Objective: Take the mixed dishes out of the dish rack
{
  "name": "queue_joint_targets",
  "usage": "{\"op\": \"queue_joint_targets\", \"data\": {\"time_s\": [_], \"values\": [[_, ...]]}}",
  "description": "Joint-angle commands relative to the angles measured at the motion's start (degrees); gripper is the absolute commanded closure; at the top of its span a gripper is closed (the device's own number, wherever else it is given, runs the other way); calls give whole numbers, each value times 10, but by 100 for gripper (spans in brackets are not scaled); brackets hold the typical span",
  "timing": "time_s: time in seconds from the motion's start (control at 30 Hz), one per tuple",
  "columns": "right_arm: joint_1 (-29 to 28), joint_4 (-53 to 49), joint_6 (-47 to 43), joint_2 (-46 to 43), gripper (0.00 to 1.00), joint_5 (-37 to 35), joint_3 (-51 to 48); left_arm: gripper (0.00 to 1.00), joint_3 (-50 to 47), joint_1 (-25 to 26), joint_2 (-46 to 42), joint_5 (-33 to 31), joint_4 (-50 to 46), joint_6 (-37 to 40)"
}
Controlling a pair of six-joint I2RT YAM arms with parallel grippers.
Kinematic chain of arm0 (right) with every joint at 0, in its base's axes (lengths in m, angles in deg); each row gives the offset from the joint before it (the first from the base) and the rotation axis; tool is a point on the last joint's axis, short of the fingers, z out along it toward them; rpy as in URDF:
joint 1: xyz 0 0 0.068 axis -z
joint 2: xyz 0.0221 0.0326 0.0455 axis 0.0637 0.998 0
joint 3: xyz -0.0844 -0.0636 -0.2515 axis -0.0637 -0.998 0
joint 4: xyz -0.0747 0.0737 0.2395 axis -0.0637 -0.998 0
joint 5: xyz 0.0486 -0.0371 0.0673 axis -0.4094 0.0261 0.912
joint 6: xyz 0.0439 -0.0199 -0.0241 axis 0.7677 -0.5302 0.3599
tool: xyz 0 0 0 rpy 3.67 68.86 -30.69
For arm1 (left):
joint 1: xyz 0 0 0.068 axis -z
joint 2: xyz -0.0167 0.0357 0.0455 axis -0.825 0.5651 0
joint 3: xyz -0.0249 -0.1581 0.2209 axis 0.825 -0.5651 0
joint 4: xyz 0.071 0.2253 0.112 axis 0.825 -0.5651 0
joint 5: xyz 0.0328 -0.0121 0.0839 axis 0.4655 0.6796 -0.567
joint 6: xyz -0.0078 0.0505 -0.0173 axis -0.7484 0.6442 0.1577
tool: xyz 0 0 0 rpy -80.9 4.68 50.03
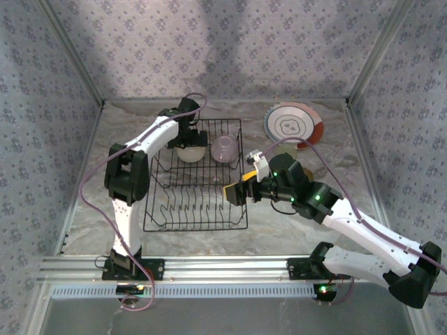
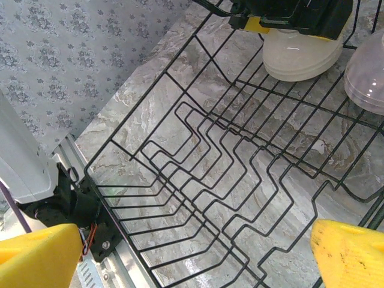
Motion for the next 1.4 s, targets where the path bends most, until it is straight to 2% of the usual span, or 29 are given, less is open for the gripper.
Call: {"op": "queue_joint_targets", "data": {"time_s": [0.0,0.37,0.6,0.97,1.37], "values": [[1,17,-9,-1,0,6,-2,1,-36,0,41,50,4,15],[1,28,-7,8,0,5,-2,1,-41,21,51,46,-7,65],[1,32,-6,14,0,7,-2,1,-48,33,61,14,-15,74],[1,29,-6,10,0,7,-5,21,-50,34,60,16,-14,57],[2,26,-5,10,0,13,-12,47,-37,45,40,6,-24,39]]}}
